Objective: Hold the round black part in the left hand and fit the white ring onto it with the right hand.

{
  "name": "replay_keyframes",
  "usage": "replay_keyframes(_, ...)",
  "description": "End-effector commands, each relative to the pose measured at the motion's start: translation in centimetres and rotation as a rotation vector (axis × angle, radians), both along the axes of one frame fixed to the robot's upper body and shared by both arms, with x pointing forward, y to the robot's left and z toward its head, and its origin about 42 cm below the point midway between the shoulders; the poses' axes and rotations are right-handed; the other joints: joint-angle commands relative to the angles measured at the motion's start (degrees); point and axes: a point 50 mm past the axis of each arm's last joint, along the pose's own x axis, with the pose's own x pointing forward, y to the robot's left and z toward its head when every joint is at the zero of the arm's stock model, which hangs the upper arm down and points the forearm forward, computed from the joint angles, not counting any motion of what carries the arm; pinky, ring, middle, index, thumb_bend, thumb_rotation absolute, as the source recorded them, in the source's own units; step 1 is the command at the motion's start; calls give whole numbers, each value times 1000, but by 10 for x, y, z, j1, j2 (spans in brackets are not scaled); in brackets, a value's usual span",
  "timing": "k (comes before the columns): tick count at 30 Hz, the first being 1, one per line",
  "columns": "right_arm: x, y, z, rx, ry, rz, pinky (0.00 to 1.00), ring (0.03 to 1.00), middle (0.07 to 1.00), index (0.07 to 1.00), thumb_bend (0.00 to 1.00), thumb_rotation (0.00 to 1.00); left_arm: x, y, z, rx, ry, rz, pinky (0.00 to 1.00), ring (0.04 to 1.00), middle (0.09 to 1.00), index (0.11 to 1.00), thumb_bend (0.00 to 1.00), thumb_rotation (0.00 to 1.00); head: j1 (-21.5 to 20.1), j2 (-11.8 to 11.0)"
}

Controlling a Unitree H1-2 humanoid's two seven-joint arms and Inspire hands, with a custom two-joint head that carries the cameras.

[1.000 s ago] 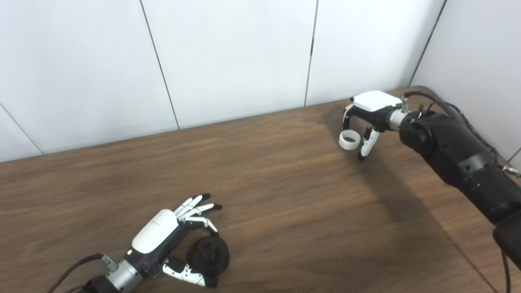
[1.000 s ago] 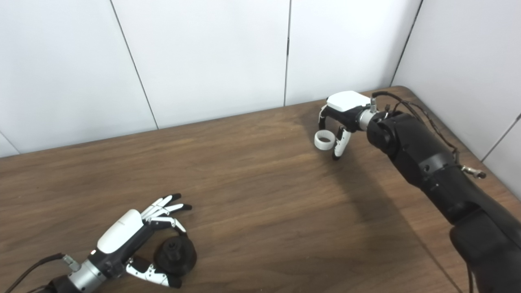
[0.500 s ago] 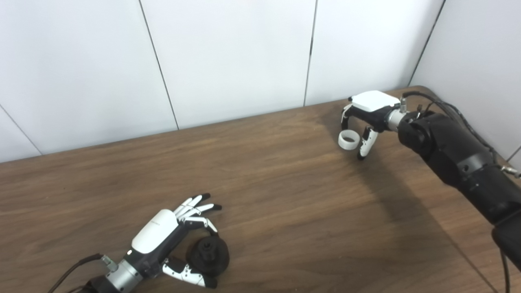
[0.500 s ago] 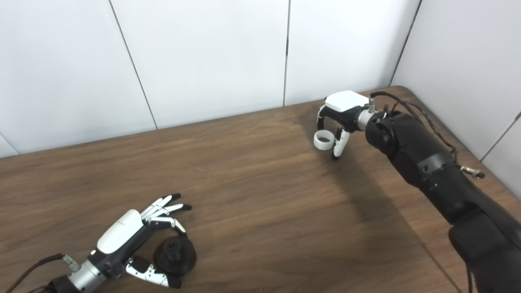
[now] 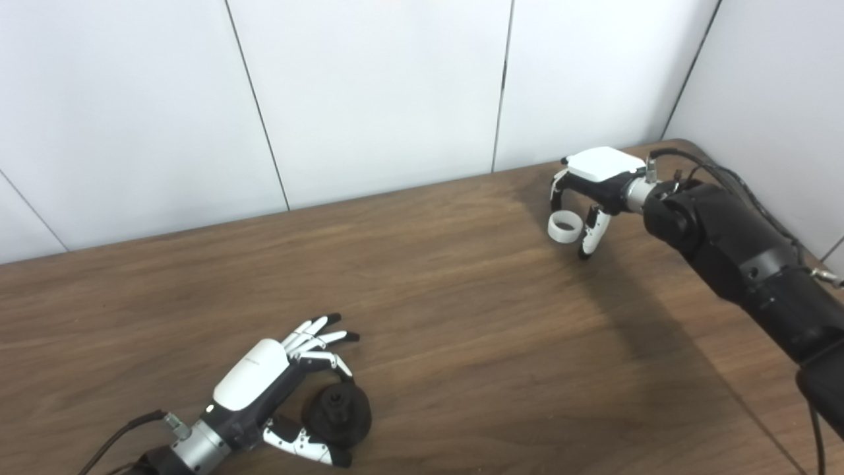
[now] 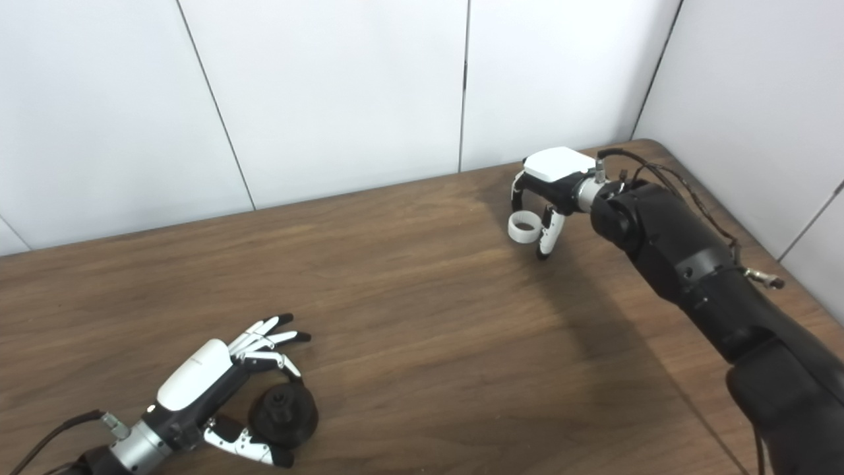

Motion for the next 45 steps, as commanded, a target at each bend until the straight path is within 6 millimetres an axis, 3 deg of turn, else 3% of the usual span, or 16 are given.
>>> replay_keyframes(1, 8, 7, 19, 2, -54, 38, 1000, 994, 868, 643, 905, 215, -12, 2, -17, 110, 48, -34, 1000, 1000, 885, 481, 525, 62, 0, 1)
replay_keyframes(8, 10, 5, 17, 0, -48, 29, 1000, 994, 862, 620, 887, 203, -13, 2, -16, 108, 52, -34, 1000, 1000, 889, 481, 525, 62, 6, 3)
replay_keyframes(10, 11, 4, 15, -5, -53, 30, 998, 984, 837, 522, 641, 161, -14, 3, -15, 106, 50, -34, 1000, 1000, 888, 481, 525, 63, 10, 4)
replay_keyframes(13, 13, 4, 12, -13, -68, 42, 988, 966, 801, 487, 541, 142, -15, 4, -13, 101, 48, -33, 1000, 1000, 884, 481, 525, 63, 12, 7)
replay_keyframes(37, 13, 3, 14, -17, -90, 57, 994, 995, 802, 482, 525, 137, -13, 13, -10, 109, 72, -6, 1000, 1000, 883, 481, 525, 60, 18, 12)
replay_keyframes(45, 10, 12, 23, -22, -133, 111, 1000, 993, 784, 481, 525, 136, -9, 13, -13, 112, 74, 3, 1000, 1000, 883, 482, 525, 59, 18, 12)
